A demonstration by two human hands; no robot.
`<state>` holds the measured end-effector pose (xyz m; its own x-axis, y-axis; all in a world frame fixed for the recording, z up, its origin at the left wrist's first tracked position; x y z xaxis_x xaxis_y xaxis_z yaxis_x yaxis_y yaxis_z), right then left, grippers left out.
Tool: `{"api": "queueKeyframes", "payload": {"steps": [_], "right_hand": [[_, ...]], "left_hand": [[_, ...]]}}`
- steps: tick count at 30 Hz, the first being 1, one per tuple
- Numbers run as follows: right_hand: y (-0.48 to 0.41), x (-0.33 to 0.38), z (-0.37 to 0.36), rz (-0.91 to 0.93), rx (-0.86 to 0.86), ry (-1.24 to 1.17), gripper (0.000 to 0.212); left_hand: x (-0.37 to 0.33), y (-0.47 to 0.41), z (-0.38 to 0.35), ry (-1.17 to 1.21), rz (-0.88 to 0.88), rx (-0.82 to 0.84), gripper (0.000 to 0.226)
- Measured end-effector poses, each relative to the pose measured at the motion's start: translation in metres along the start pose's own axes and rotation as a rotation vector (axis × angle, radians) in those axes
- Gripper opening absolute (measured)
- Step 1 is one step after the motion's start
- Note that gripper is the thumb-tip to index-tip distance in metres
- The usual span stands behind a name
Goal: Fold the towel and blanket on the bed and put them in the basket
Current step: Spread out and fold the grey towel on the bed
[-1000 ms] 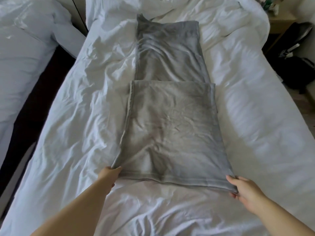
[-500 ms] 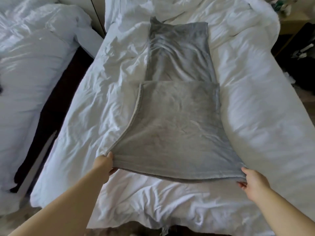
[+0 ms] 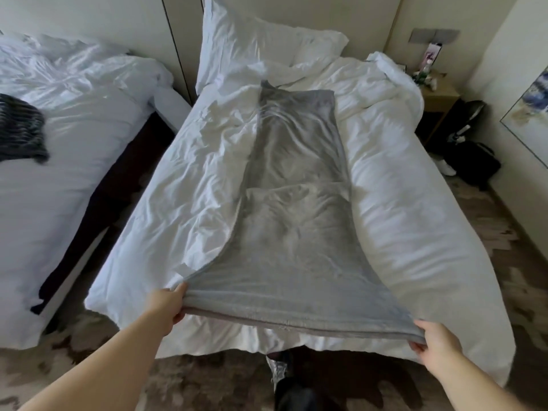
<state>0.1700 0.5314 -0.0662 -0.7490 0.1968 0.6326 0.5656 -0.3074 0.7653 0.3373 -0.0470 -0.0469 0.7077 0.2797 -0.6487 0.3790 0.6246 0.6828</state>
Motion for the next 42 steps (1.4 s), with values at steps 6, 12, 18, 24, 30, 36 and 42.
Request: {"api": "queueKeyframes", "payload": {"steps": [6, 12, 18, 24, 30, 36, 42], "right_hand": [[0.062, -0.039, 0.062, 0.095, 0.018, -0.029, 0.032], [0.102, -0.059, 0.106, 0.129, 0.033, -0.035, 0.017], [0.105, -0.058, 0.108, 0.119, 0.081, -0.050, 0.019], [0.098, -0.038, 0.093, 0.131, 0.123, -0.161, 0.023], [0.070, 0.009, 0.046, 0.079, 0.172, -0.296, 0.012], [0.006, 0.082, -0.039, 0.015, 0.232, -0.335, 0.023], [-0.100, 0.145, -0.143, -0.070, 0.216, -0.228, 0.025]], "left_hand": [[0.067, 0.067, 0.026, 0.035, -0.032, 0.019, 0.041], [0.093, 0.109, 0.057, 0.041, -0.097, 0.037, 0.032], [0.088, 0.129, 0.064, 0.144, -0.089, 0.053, 0.015], [0.060, 0.130, 0.050, 0.352, -0.021, 0.123, 0.013], [0.015, 0.092, 0.001, 0.675, 0.046, 0.285, 0.022], [-0.066, 0.022, -0.060, 0.706, 0.091, 0.301, 0.020], [-0.150, -0.072, -0.133, 0.766, 0.079, 0.278, 0.027]]}}
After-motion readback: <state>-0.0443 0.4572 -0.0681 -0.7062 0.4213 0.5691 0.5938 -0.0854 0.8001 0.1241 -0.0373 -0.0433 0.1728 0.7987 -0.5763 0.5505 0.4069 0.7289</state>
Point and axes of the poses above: each hand's wrist, its own y-axis away from the middle knuckle, its own z-axis out of the back of the hand, x = y × z, the point moved 10 cm from there along -y, towards the middle knuckle, and after that the axes turned 7 degrees about x, right-handed, at the moved point
